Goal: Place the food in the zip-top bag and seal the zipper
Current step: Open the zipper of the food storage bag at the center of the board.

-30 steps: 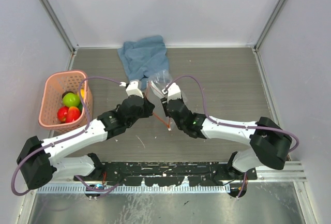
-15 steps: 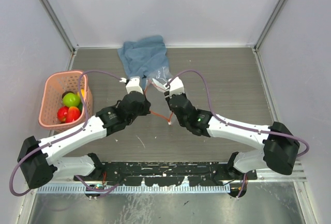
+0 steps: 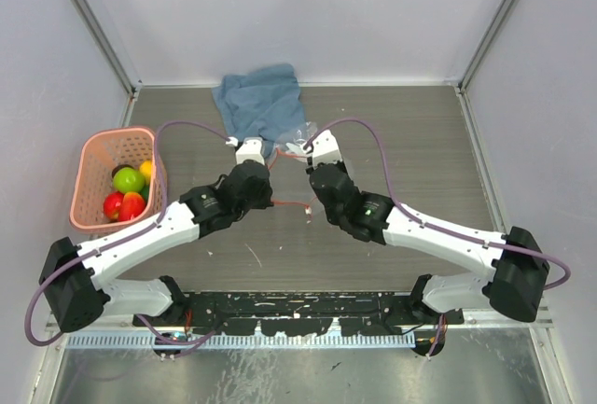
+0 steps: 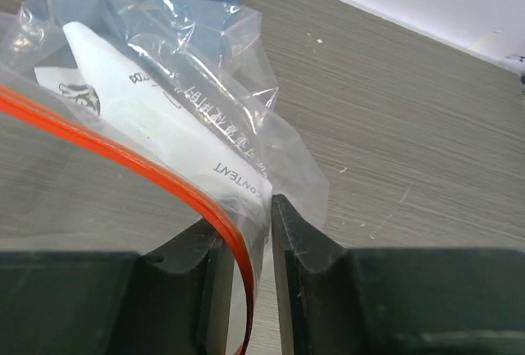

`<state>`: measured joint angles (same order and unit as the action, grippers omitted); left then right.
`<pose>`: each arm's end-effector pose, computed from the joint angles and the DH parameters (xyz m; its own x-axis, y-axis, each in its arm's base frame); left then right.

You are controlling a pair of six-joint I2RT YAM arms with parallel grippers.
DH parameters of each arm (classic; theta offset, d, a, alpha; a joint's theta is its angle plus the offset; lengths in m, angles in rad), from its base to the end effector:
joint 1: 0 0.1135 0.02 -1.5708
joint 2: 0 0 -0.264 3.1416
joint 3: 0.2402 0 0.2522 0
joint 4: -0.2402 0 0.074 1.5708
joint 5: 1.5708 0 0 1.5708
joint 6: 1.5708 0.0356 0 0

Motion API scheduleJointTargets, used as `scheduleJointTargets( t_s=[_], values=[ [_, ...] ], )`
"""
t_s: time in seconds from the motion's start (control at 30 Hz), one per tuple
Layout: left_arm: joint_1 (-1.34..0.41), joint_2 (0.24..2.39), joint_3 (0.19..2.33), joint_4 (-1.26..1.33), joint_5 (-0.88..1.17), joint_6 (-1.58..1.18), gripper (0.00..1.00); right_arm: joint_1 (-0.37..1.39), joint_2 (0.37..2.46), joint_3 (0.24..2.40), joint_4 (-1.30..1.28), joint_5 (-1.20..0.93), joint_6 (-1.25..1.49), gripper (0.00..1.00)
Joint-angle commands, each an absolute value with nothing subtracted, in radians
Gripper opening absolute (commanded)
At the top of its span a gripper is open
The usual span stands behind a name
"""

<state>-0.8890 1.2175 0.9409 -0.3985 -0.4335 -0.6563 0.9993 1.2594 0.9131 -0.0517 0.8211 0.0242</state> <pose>0.1778 -0.1953 0.2856 -0.6159 -0.1199 -0.7787 0.1542 0.9509 -0.2684 0.1736 0.2218 0.3000 -0.2146 -0.3032 -0.9284 -0.2031 0.9437 -0.2613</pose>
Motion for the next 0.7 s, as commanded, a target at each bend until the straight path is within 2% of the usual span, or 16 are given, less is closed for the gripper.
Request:
scheduleJointTargets(
  t_s=[0.0, 0.13, 0.3, 0.4, 0.5, 0.57, 0.67],
  values=[
    [-0.892, 1.231, 1.002, -0.425, -0.389, -0.625, 0.0, 0.977, 1.271, 0.994, -0.096, 0.887, 0.025, 0.29],
    [-0.893, 1.232, 1.004, -0.388, -0.323, -0.63, 0.0, 0.976, 1.286, 1.023, -0.112, 0.763, 0.033, 0.27],
    [-0.894, 1.239, 0.994, -0.32, -0.258, -0.657, 0.05, 0.976, 1.314, 1.04, -0.129, 0.761, 0.033, 0.09],
    [-0.894, 1.242, 0.985, -0.299, -0.255, -0.669, 0.15, 0.977, 1.317, 1.048, -0.15, 0.783, 0.039, 0.05],
    [-0.892, 1.234, 0.98, -0.275, -0.257, -0.675, 0.17, 0.973, 1.323, 1.061, -0.183, 0.806, 0.047, 0.01],
    [-0.892, 1.223, 0.978, -0.266, -0.266, -0.679, 0.25, 0.97, 1.333, 1.07, -0.207, 0.822, 0.056, 0.01],
    [-0.892, 1.199, 0.971, -0.255, -0.278, -0.682, 0.42, 0.965, 1.342, 1.082, -0.237, 0.824, 0.072, 0.0]
  ],
)
